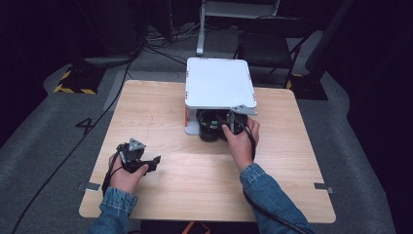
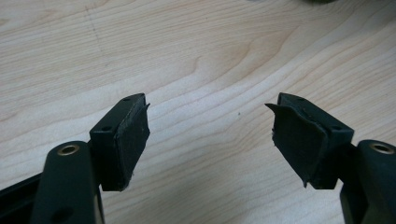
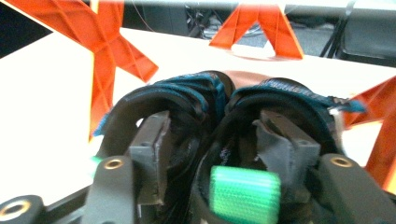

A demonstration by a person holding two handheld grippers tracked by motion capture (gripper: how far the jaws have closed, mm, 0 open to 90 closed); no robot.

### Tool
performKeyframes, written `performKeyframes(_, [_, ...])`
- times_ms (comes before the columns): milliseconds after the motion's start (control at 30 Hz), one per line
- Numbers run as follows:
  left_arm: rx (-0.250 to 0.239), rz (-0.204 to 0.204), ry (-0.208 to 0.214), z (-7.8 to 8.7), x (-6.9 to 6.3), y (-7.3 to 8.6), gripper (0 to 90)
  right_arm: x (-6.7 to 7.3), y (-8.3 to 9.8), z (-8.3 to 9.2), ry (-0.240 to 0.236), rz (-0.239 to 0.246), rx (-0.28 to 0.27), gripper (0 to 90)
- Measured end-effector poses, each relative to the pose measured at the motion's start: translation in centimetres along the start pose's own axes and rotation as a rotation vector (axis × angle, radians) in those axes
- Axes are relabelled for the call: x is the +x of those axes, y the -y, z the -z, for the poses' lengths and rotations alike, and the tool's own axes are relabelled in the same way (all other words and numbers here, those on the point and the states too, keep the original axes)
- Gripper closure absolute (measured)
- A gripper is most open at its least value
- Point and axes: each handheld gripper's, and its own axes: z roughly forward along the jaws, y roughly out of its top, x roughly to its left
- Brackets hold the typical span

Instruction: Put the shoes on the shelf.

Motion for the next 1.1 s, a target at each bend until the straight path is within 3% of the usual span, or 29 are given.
performKeyframes(133, [-0.005, -0.014, 0.018, -0.4, -0.5, -0.5, 27.6, -0.4, -0.3, 1.6, -0.01, 0.008, -0.036, 44.2])
performKeyframes(200, [-0.007, -0.029, 0.027, -0.7, -1.1, -0.9, 27.6, -0.9, -0.4, 3.4, -0.048, 0.02, -0.058, 42.4])
performKeyframes(300, [-0.017, -0.043, 0.038, -0.8, -1.6, -1.4, 27.6, -1.1, -0.3, 4.4, -0.083, 0.037, -0.053, 42.2])
performKeyframes(367, [-0.023, -0.055, 0.05, -0.8, -2.0, -1.8, 27.7, -1.3, 0.2, 5.6, -0.144, 0.031, -0.037, 41.9])
performKeyframes(400, [-0.042, -0.055, 0.085, -0.9, -2.6, -2.2, 27.8, -1.5, 0.7, 6.6, -0.168, 0.041, -0.028, 41.9])
performKeyframes(433, [-0.042, -0.055, 0.085, -0.9, -2.6, -2.2, 28.0, -1.5, 0.7, 6.6, -0.168, 0.041, -0.028, 41.9])
performKeyframes(500, [-0.055, -0.034, 0.172, -1.1, -3.5, -2.8, 28.4, -1.9, 1.4, 8.0, -0.185, 0.052, -0.016, 42.1])
performKeyframes(567, [-0.056, -0.036, 0.188, -1.2, -3.8, -2.9, 28.3, -2.0, 1.7, 8.5, -0.195, 0.051, -0.005, 42.3])
performKeyframes(600, [-0.054, -0.047, 0.208, -1.4, -4.3, -3.2, 28.3, -2.3, 2.4, 9.5, -0.24, 0.035, 0.008, 42.6])
performKeyframes(633, [-0.054, -0.047, 0.208, -1.4, -4.3, -3.2, 28.3, -2.3, 2.4, 9.5, -0.24, 0.035, 0.008, 42.6])
performKeyframes(667, [-0.052, -0.061, 0.215, -1.6, -4.7, -3.4, 28.4, -2.6, 2.9, 10.3, -0.275, 0.023, 0.017, 43.6])
performKeyframes(733, [-0.047, -0.065, 0.213, -1.7, -4.9, -3.5, 28.6, -2.7, 3.1, 10.5, -0.28, 0.026, 0.021, 44.0])
performKeyframes(767, [-0.034, -0.06, 0.225, -2.0, -5.3, -3.5, 34.8, -3.0, 3.7, 11.2, -0.292, 0.035, 0.032, 44.7])
performKeyframes(833, [-0.033, -0.061, 0.232, -2.1, -5.6, -3.5, 36.8, -3.1, 4.0, 11.3, -0.294, 0.043, 0.033, 45.3])
performKeyframes(1000, [-0.067, -0.097, 0.216, -2.8, -6.6, -3.4, 39.8, -3.5, 5.6, 11.9, -0.301, 0.063, 0.041, 49.0])
performKeyframes(1033, [-0.073, -0.107, 0.219, -3.0, -6.8, -3.4, 39.8, -3.6, 6.0, 11.8, -0.297, 0.108, 0.063, 50.2])
performKeyframes(1100, [-0.09, -0.101, 0.222, -3.4, -7.1, -3.3, 39.8, -3.7, 6.1, 11.7, -0.295, 0.114, 0.064, 51.1])
